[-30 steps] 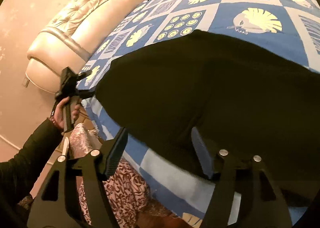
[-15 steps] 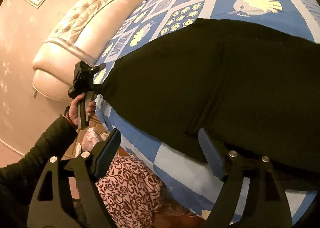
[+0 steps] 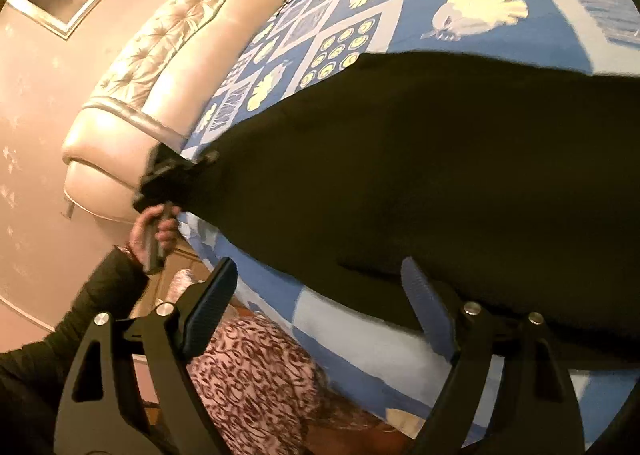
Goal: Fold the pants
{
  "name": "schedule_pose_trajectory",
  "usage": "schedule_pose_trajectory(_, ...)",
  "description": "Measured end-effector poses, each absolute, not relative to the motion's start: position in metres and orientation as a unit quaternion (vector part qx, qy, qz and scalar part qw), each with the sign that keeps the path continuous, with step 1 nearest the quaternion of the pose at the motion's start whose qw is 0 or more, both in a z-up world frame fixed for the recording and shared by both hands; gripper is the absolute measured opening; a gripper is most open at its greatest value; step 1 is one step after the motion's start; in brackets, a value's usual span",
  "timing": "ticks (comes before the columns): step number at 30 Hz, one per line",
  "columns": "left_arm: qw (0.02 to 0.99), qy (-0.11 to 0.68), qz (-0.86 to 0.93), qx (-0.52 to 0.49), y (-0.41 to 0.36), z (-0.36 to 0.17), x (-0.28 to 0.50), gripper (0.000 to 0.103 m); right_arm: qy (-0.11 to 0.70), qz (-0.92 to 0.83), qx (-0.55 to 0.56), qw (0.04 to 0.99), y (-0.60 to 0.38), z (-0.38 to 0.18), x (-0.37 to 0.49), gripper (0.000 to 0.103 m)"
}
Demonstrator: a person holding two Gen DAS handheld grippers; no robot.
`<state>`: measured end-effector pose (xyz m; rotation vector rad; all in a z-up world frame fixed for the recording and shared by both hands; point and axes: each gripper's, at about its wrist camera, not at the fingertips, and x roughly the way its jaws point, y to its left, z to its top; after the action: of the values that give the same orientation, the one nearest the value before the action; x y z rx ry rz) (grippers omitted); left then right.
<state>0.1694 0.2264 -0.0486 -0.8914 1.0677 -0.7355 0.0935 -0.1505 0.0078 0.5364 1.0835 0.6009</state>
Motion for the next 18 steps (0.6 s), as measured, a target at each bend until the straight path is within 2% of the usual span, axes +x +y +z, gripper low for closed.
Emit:
schedule_pose_trajectory(4, 0.726, 0.451, -0.359, -0.375, 0.199, -0.004, 0.160, 0.023, 0.503, 0.268, 0.215, 0.793, -0.169, 0.019, 0.090, 0.084)
schedule_pose_trajectory(11, 0.715, 0.420, -0.433, -0.352, 0.094, 0.059, 0.146, 0.023, 0.512, 0.243, 0.184, 0.803, -0.205, 0.025, 0.074, 0.084)
schedule_pose_trajectory(18, 0.699, 0.456, -0.465, -0.295, -0.031, 0.061, 0.134, 0.024, 0.493, 0.231, 0.211, 0.812, -0.248, 0.032, 0.056, 0.084)
